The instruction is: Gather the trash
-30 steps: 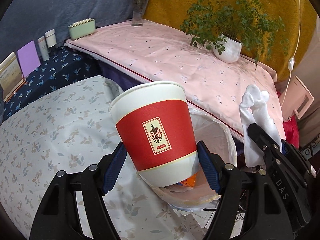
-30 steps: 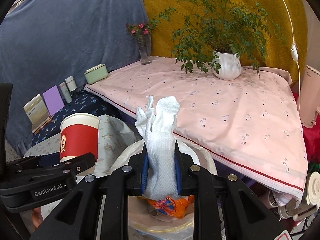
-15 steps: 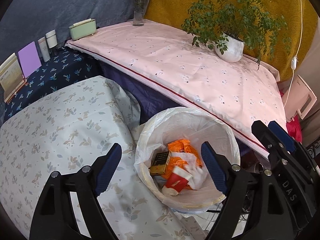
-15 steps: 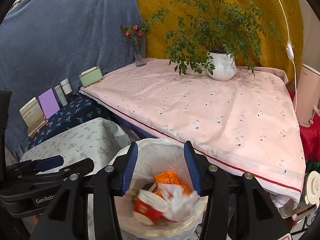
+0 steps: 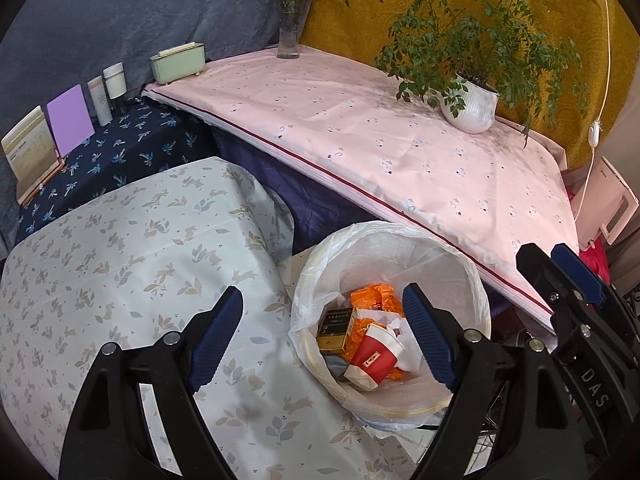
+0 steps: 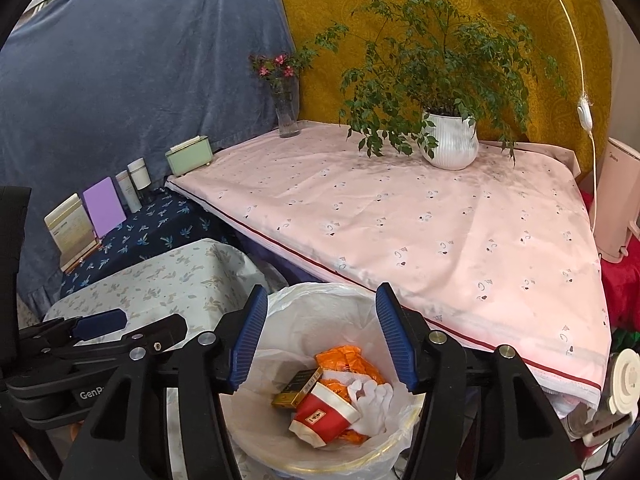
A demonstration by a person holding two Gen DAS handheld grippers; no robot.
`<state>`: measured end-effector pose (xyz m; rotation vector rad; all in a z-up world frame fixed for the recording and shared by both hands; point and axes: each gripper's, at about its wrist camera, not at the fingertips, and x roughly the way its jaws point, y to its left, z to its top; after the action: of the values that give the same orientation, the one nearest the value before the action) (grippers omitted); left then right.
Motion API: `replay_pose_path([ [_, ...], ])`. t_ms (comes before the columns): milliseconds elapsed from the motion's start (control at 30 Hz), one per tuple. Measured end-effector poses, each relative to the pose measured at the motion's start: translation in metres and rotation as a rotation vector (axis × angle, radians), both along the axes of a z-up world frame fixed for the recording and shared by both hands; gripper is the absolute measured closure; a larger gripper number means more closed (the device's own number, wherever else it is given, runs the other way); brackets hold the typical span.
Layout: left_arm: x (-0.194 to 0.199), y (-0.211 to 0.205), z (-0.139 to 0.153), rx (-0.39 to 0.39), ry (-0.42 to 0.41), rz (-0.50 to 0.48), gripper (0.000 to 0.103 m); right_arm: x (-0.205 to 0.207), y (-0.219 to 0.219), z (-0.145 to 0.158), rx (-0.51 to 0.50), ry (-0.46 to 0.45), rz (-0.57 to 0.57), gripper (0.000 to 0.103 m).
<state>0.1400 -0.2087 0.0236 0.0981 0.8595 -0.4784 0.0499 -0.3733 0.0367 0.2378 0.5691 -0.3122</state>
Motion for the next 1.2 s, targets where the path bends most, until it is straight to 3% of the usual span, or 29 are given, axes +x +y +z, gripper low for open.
replay_pose_path([
  [867,-0.004,0.029,-0.014,0.021,-0.001,0.041,0.025,-0.007,0.016,-0.015,0.001,0.068,0.018,0.043],
  [1200,-0.016,0.042,-0.030,0.049,-0.013,0.065,0.017,-0.020,0.029,-0.033,-0.008,0.124,0.014,0.032],
])
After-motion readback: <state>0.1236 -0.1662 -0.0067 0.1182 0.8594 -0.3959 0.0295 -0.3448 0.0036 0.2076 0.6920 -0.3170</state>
